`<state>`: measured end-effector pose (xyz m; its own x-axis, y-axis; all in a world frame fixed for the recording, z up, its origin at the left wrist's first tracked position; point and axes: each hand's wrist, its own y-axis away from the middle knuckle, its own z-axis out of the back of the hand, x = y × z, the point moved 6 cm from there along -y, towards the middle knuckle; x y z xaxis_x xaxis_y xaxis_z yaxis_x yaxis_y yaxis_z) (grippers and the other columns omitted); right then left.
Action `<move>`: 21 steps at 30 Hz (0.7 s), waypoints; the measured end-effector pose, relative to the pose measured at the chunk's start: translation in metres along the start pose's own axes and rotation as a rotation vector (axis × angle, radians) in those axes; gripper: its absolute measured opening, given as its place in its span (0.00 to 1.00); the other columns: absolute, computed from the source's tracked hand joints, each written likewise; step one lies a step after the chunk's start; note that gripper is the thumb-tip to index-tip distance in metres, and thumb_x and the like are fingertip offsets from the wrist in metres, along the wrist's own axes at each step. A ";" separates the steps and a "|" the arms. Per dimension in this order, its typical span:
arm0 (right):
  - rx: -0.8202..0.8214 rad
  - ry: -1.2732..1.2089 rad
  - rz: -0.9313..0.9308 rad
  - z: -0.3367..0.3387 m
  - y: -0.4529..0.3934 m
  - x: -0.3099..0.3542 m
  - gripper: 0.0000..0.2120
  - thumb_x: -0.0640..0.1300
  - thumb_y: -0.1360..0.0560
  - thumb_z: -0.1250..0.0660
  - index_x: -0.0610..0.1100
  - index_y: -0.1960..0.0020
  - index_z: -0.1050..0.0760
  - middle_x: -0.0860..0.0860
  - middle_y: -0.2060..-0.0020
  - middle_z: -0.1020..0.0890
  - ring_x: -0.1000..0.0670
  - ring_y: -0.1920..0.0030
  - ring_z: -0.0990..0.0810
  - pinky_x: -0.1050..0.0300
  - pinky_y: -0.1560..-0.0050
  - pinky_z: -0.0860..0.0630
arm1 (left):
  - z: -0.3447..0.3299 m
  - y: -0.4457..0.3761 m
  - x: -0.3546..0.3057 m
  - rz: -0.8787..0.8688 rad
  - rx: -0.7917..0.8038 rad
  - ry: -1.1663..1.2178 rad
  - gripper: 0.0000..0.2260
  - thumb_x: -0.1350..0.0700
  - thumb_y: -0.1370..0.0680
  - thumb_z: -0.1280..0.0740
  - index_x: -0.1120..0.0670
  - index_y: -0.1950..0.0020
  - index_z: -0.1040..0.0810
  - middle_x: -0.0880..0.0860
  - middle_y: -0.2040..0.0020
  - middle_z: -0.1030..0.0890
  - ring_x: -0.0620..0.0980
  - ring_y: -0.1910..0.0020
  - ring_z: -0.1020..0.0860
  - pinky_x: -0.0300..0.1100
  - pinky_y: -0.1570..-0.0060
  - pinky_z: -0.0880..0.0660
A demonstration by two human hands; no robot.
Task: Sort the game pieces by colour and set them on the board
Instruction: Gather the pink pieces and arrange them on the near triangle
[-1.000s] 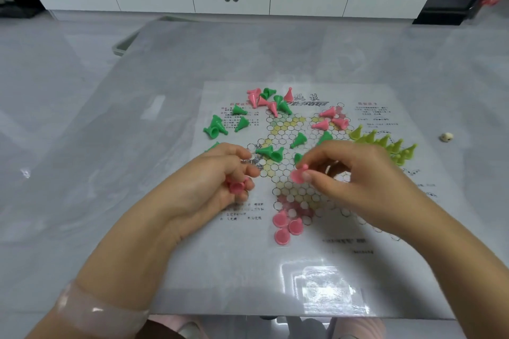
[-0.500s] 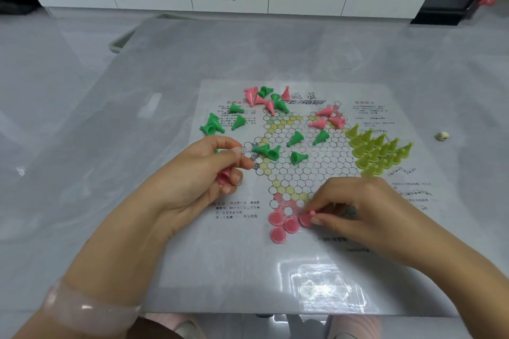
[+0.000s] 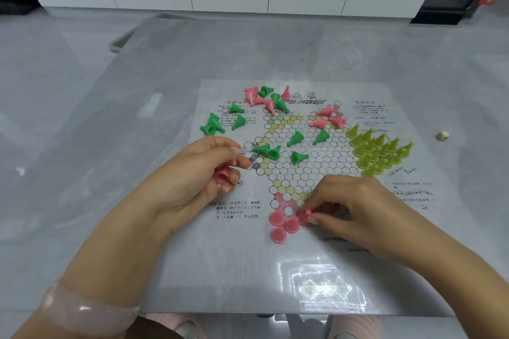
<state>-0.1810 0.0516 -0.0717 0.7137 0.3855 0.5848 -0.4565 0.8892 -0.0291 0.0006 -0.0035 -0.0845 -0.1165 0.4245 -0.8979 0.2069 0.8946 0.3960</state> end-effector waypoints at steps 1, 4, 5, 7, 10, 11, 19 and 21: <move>0.000 0.002 -0.001 0.000 0.000 0.000 0.04 0.43 0.30 0.30 0.50 0.56 0.19 0.57 0.61 0.20 0.59 0.58 0.23 0.62 0.59 0.26 | 0.000 0.000 0.000 0.002 -0.001 0.006 0.06 0.66 0.24 0.41 0.58 0.58 0.28 0.53 0.71 0.20 0.44 0.78 0.30 0.33 0.81 0.34; -0.002 0.004 0.002 0.001 0.000 -0.001 0.04 0.43 0.30 0.30 0.50 0.56 0.20 0.57 0.61 0.20 0.59 0.59 0.23 0.62 0.59 0.26 | 0.001 0.000 0.001 0.005 0.000 0.013 0.06 0.65 0.24 0.41 0.58 0.58 0.27 0.54 0.71 0.20 0.45 0.78 0.29 0.34 0.81 0.34; -0.003 0.001 0.005 0.001 0.000 -0.001 0.04 0.42 0.30 0.30 0.49 0.56 0.20 0.57 0.61 0.20 0.59 0.59 0.23 0.62 0.59 0.26 | 0.001 -0.001 0.001 0.005 0.000 0.015 0.06 0.66 0.24 0.41 0.58 0.58 0.27 0.54 0.71 0.20 0.45 0.78 0.29 0.34 0.81 0.34; -0.002 -0.001 0.011 0.001 0.001 -0.001 0.04 0.42 0.30 0.30 0.50 0.56 0.20 0.58 0.61 0.20 0.60 0.59 0.23 0.64 0.59 0.26 | 0.001 -0.001 0.001 0.003 0.000 0.022 0.06 0.66 0.24 0.42 0.59 0.58 0.27 0.54 0.72 0.20 0.45 0.78 0.29 0.34 0.81 0.34; -0.001 -0.001 0.015 0.001 0.000 0.000 0.04 0.43 0.30 0.30 0.50 0.56 0.20 0.59 0.61 0.20 0.62 0.59 0.24 0.68 0.59 0.27 | 0.000 -0.001 0.000 0.004 0.001 0.027 0.06 0.68 0.26 0.42 0.59 0.57 0.28 0.55 0.71 0.20 0.46 0.78 0.29 0.34 0.81 0.34; -0.001 0.002 0.016 0.001 0.000 0.000 0.04 0.42 0.30 0.30 0.50 0.56 0.20 0.59 0.61 0.21 0.63 0.59 0.24 0.69 0.59 0.28 | 0.000 -0.001 0.000 0.006 0.000 0.030 0.07 0.68 0.26 0.42 0.59 0.57 0.28 0.55 0.71 0.20 0.46 0.78 0.29 0.34 0.81 0.34; 0.027 -0.023 -0.025 0.000 0.000 0.000 0.09 0.48 0.29 0.32 0.55 0.50 0.21 0.60 0.59 0.20 0.61 0.56 0.23 0.65 0.56 0.26 | 0.000 -0.001 0.002 0.024 0.033 0.045 0.14 0.74 0.31 0.48 0.60 0.56 0.28 0.58 0.67 0.22 0.49 0.71 0.28 0.35 0.77 0.30; 0.038 -0.009 -0.031 0.002 0.001 -0.001 0.10 0.47 0.29 0.31 0.55 0.49 0.21 0.61 0.59 0.21 0.61 0.55 0.23 0.66 0.55 0.26 | -0.002 0.000 0.002 0.023 0.044 0.025 0.15 0.75 0.30 0.49 0.60 0.55 0.28 0.59 0.64 0.23 0.49 0.70 0.28 0.35 0.75 0.29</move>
<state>-0.1828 0.0514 -0.0703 0.7231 0.3554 0.5923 -0.4540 0.8908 0.0198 -0.0014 -0.0024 -0.0864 -0.1350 0.4488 -0.8834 0.2519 0.8778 0.4075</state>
